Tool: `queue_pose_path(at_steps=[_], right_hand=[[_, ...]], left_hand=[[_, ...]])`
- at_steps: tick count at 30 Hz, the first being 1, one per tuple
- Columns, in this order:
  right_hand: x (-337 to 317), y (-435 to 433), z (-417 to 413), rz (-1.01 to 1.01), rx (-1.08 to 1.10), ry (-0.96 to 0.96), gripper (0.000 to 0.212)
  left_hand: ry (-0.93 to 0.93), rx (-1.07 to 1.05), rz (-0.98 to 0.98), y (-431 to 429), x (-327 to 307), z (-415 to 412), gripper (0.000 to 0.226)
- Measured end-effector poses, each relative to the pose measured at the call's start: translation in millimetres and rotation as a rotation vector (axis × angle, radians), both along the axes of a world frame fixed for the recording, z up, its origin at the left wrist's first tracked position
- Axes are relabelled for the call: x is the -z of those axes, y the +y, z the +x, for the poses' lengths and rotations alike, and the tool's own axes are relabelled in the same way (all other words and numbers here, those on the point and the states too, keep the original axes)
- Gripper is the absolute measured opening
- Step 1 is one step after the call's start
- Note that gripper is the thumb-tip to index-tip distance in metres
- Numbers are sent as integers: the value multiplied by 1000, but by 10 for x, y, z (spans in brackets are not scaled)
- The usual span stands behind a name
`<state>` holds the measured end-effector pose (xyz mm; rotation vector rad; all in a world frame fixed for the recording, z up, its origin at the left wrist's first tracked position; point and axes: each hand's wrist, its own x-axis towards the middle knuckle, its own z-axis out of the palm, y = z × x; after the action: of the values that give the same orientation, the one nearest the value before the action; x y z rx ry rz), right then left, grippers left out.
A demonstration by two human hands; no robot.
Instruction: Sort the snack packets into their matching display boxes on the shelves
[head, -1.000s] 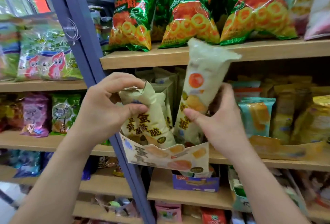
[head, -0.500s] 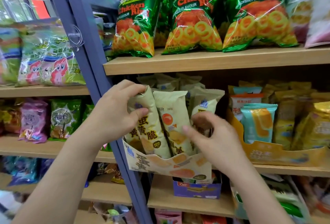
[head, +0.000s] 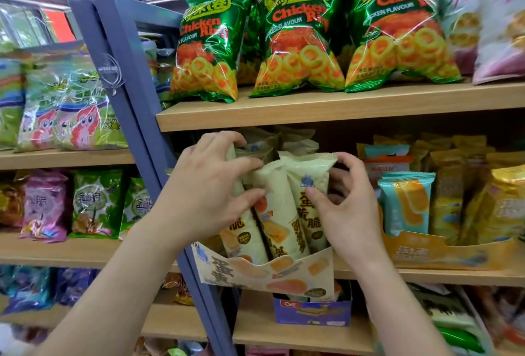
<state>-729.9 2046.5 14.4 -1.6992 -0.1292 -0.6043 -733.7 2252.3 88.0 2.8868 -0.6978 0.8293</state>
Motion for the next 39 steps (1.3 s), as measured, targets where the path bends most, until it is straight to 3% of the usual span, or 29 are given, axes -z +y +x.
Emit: queue_pose_path(at_steps=[6, 10, 12, 18, 20, 23, 28, 32, 39], right_hand=[[17, 25, 48, -24, -131, 14, 40], [-92, -85, 49, -115, -270, 106, 40], [-145, -130, 14, -15, -348, 163, 34], [-203, -124, 60, 171, -215, 150, 13], [-289, -115, 175, 131, -171, 185, 21], [-389, -9, 387, -3, -228, 237, 49], [-305, 135, 635, -49, -87, 328, 41], [-239, 20, 474, 11, -65, 189, 23], [-282, -46, 10, 47, -137, -51, 19]], left_hand=[[-58, 138, -64, -157, 140, 6, 48], [10, 90, -36, -195, 85, -1, 79], [75, 53, 43, -191, 35, -6, 96], [95, 96, 191, -260, 9, -68, 99], [82, 146, 148, -236, 51, -86, 92], [43, 203, 107, -194, 124, -97, 83], [10, 210, 89, -154, 165, -95, 78], [11, 190, 69, -48, 208, -95, 75], [-85, 188, 123, -46, 298, -163, 73]])
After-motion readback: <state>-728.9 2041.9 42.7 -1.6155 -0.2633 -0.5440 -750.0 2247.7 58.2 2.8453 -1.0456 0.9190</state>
